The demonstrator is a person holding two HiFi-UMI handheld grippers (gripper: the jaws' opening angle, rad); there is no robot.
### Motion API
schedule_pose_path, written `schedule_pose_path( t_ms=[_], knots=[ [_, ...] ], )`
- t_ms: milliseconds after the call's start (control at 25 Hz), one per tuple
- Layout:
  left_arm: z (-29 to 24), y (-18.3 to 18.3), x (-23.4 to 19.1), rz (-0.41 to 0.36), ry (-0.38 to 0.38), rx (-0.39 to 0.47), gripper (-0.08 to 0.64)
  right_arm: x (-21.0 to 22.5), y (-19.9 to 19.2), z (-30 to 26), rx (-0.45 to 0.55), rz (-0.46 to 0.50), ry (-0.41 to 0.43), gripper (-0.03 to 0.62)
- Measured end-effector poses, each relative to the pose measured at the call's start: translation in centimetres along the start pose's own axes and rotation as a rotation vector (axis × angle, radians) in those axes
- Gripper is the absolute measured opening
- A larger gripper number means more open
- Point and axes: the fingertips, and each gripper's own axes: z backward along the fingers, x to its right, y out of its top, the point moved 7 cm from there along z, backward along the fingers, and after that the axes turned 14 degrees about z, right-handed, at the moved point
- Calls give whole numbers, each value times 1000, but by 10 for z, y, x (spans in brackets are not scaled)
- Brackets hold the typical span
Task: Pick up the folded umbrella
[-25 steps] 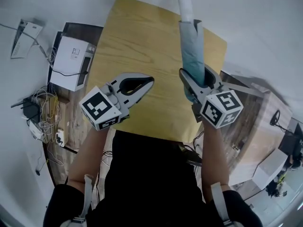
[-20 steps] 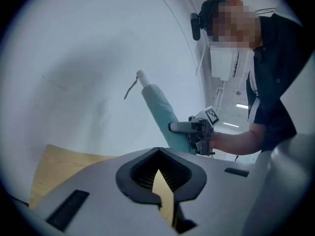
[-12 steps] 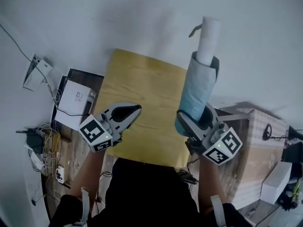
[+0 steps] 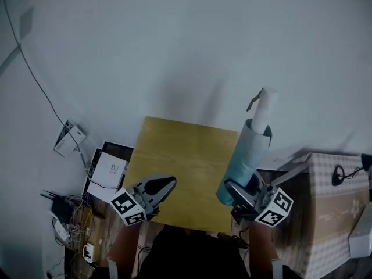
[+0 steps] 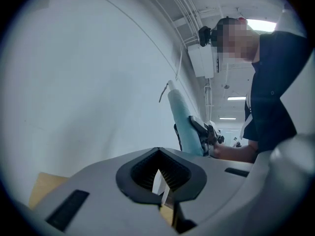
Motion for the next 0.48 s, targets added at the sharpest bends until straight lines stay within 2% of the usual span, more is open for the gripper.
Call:
schedule_pose_path(
  t_ms=[240,480],
  knots=[
    [3,-31,50,50,16,28,11,-11,1,77,-7,-21,-38,282],
    [20,-50,92,55,43,18,11,-34,-2,119,20,-50,-7,282]
  ],
)
